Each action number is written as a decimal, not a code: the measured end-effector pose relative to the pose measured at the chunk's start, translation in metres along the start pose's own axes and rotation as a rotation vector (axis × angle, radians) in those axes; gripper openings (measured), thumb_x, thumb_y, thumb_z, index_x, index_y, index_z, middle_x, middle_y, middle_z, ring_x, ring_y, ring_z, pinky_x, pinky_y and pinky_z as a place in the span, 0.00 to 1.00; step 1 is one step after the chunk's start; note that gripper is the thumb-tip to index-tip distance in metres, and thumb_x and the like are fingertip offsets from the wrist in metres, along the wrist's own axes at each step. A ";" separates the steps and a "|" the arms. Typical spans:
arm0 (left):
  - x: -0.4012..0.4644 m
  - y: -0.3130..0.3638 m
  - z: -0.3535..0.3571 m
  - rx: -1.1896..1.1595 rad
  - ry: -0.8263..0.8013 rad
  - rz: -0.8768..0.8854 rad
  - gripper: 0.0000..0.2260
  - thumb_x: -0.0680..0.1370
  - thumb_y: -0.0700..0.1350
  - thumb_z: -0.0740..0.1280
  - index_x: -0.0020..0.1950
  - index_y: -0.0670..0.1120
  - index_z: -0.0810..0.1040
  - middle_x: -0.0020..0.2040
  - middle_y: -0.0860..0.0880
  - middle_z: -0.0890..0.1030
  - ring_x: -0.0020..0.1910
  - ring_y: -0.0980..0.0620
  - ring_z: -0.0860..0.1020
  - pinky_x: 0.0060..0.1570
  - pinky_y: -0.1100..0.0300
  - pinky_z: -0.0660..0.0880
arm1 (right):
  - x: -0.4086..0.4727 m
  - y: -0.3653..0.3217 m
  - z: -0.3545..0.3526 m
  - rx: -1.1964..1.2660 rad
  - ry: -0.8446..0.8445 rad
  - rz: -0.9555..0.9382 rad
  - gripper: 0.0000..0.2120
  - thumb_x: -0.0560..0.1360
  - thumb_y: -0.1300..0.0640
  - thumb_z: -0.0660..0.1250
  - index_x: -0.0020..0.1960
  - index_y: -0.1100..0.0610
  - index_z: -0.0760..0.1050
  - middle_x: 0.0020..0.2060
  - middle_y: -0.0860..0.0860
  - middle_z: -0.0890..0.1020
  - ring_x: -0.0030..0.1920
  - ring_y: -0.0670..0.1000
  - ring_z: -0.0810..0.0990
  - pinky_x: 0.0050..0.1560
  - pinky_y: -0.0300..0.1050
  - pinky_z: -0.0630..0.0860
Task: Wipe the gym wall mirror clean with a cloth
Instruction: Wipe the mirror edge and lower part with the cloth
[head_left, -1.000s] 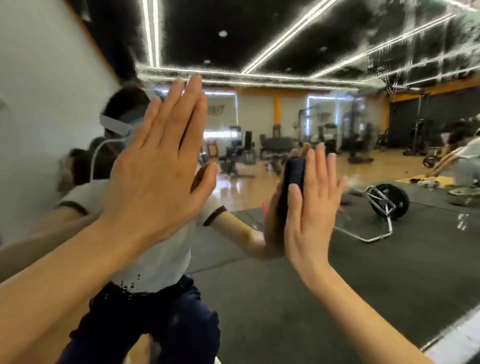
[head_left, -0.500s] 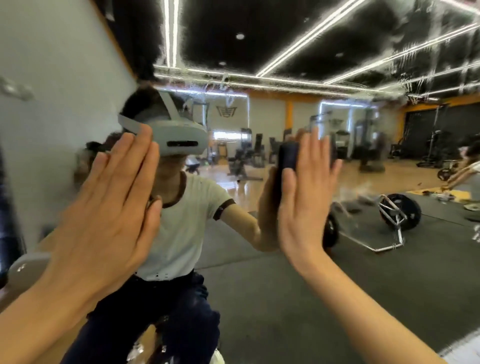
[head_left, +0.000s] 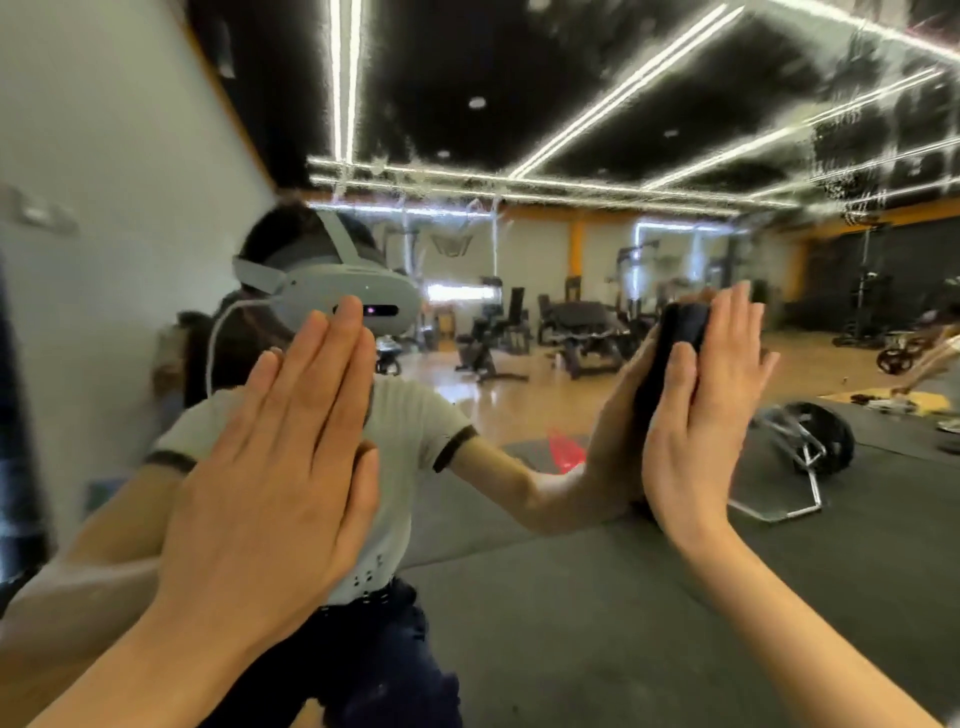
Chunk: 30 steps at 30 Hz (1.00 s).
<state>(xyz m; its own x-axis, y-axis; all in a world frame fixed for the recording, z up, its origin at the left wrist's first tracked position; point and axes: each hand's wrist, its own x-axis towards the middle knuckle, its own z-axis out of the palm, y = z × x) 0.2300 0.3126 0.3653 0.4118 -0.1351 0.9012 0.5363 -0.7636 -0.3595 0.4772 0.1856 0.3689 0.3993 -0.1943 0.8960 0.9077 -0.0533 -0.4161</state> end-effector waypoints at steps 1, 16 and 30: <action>0.000 0.001 0.000 0.002 0.000 -0.004 0.29 0.82 0.46 0.52 0.80 0.34 0.54 0.82 0.39 0.52 0.82 0.47 0.46 0.80 0.53 0.42 | -0.007 -0.023 0.009 -0.003 -0.017 -0.080 0.24 0.85 0.59 0.52 0.80 0.61 0.56 0.80 0.55 0.58 0.80 0.49 0.50 0.80 0.46 0.39; 0.000 0.001 0.000 -0.015 -0.014 -0.015 0.28 0.83 0.47 0.50 0.81 0.34 0.54 0.82 0.39 0.52 0.82 0.46 0.47 0.80 0.52 0.45 | -0.003 0.018 -0.008 -0.031 0.019 0.054 0.25 0.85 0.58 0.52 0.81 0.59 0.53 0.80 0.55 0.57 0.80 0.51 0.50 0.80 0.60 0.40; -0.001 0.001 0.000 -0.032 -0.032 -0.022 0.29 0.82 0.47 0.51 0.81 0.35 0.51 0.82 0.39 0.51 0.82 0.48 0.45 0.80 0.52 0.43 | -0.021 0.063 -0.025 -0.103 -0.113 -0.049 0.25 0.86 0.54 0.49 0.81 0.62 0.54 0.81 0.54 0.54 0.80 0.46 0.46 0.80 0.52 0.40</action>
<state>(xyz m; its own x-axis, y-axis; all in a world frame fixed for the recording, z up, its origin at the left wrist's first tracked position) 0.2303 0.3117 0.3635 0.4235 -0.0984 0.9005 0.5221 -0.7859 -0.3314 0.5231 0.1616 0.3197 0.3719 -0.0783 0.9250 0.9109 -0.1613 -0.3798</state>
